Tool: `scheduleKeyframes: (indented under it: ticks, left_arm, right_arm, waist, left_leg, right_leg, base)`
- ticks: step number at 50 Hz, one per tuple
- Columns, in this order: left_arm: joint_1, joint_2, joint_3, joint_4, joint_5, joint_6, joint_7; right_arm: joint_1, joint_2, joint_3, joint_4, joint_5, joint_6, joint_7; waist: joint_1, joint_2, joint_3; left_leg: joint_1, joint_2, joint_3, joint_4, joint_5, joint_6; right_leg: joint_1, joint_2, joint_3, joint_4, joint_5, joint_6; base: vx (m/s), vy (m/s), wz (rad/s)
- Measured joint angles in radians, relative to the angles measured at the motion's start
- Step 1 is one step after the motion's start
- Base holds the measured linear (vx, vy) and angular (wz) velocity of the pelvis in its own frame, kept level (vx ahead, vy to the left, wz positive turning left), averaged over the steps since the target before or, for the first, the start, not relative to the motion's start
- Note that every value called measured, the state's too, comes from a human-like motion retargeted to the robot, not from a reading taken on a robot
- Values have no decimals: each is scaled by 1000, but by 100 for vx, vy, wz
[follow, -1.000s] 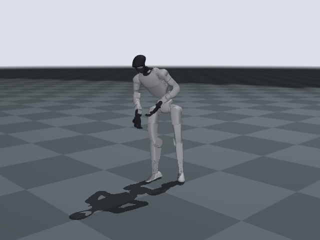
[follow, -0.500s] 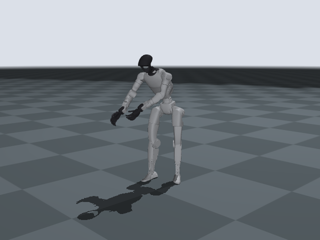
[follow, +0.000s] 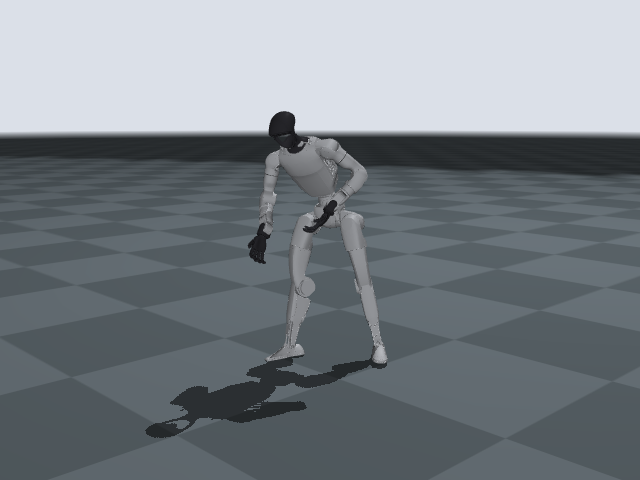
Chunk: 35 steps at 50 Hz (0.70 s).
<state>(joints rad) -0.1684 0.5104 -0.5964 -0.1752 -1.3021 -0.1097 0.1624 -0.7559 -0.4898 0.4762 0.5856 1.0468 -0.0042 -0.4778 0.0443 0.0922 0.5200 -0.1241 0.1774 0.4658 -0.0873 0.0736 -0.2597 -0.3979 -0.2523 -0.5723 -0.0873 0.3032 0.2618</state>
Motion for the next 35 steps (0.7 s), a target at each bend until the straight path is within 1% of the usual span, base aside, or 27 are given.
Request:
scheduleKeyframes:
  ticks: [3,5,7,8,10,13,15,17,19,21,23,25,26,28,31,33,35]
  left_arm:
    - [-243,-168,-63,197,108,-7,38]
    - [-372,-270,-70,340,199,-4,87]
    - [-445,-332,-62,445,279,-22,153]
    - [-462,-349,-53,477,312,-25,181]
    - [-444,-354,-32,471,325,-35,223]
    - [-288,-302,-7,289,236,-61,242]
    - [-154,-261,-5,138,155,-77,233]
    - [-29,-227,-19,7,83,-77,210]
    - [57,-204,-46,-84,32,-62,178]
    - [84,-198,-80,-132,1,-51,149]
    - [45,-222,-117,-141,-13,-49,136]
    - [-62,-284,-140,-93,-12,-55,137]
    - [-145,-328,-134,-35,-2,-73,135]
    - [-324,-418,-111,122,37,-86,161]
    - [-599,-542,-55,458,129,-121,254]
    - [-732,-579,-41,660,180,-138,326]
    - [-781,-566,-60,759,192,-137,363]
  right_arm:
    - [-198,-9,-45,318,-89,28,-55]
    - [-296,2,-57,481,-163,58,-102]
    - [-326,37,-42,523,-220,64,-133]
    - [-315,60,-26,497,-230,60,-127]
    - [-242,101,23,357,-221,31,-100]
    - [-39,105,132,-4,-166,-37,-103]
    - [92,68,201,-231,-84,-80,-100]
    - [191,14,247,-399,38,-107,-72]
    - [233,-34,264,-494,139,-113,-42]
    - [212,-62,262,-514,174,-111,-30]
    - [136,-69,252,-464,150,-97,-32]
    - [8,-51,238,-325,97,-51,-13]
    - [-71,-30,225,-214,79,-36,-6]
    - [-229,13,192,33,55,1,-7]
    - [-431,58,142,381,28,35,-40]
    - [-487,69,134,478,16,29,-55]
    - [-460,70,155,426,29,5,-49]
  waist:
    - [-14,20,0]
    - [-33,28,0]
    - [-59,24,-2]
    - [-74,21,-3]
    - [-99,8,-5]
    - [-109,-14,-5]
    - [-98,-22,-4]
    - [-83,-19,-3]
    - [-71,-8,-1]
    - [-67,5,0]
    - [-68,21,0]
    - [-72,40,0]
    - [-71,50,0]
    - [-68,69,0]
    - [-63,95,0]
    - [-68,107,0]
    - [-76,109,0]
  left_leg:
    - [6,28,-6,0,3,20]
    - [21,49,14,0,10,26]
    - [39,69,55,0,23,24]
    - [49,77,78,0,32,24]
    - [70,88,122,0,52,27]
    - [99,82,124,0,78,36]
    - [100,68,71,17,79,37]
    - [80,46,-10,50,61,28]
    - [56,21,-74,72,39,17]
    - [37,-5,-100,76,20,13]
    - [25,-29,-93,64,7,20]
    - [14,-51,-73,38,1,33]
    - [6,-60,-68,24,0,37]
    - [-14,-77,-72,3,-3,43]
    - [-61,-92,-120,0,-9,40]
    - [-89,-97,-165,0,-7,34]
    - [-110,-98,-208,0,2,32]
  right_leg:
    - [7,11,-10,22,-8,0]
    - [15,21,-9,44,-34,0]
    - [19,35,1,65,-64,0]
    - [21,43,7,73,-78,0]
    - [24,62,25,83,-99,0]
    - [31,95,63,84,-116,0]
    - [33,115,92,81,-123,0]
    - [34,130,119,78,-128,0]
    - [34,139,143,77,-133,0]
    - [37,142,164,77,-137,0]
    - [43,141,182,80,-143,0]
    - [50,137,199,86,-148,0]
    - [53,136,206,90,-152,0]
    - [61,135,221,100,-160,0]
    - [75,136,238,118,-177,0]
    - [86,141,247,133,-191,0]
    - [95,150,259,148,-201,0]
  base:
    - [22,-31,16]
    - [24,-29,0]
    - [25,-31,-18]
    - [25,-32,-33]
    - [24,-34,-51]
    - [22,-35,-80]
    - [20,-32,-91]
    - [18,-25,-84]
    - [16,-17,-71]
    - [14,-9,-57]
    - [12,-1,-45]
    - [11,4,-37]
    - [9,6,-35]
    - [9,7,-34]
    - [10,7,-31]
    - [14,5,-33]
    - [17,1,-43]
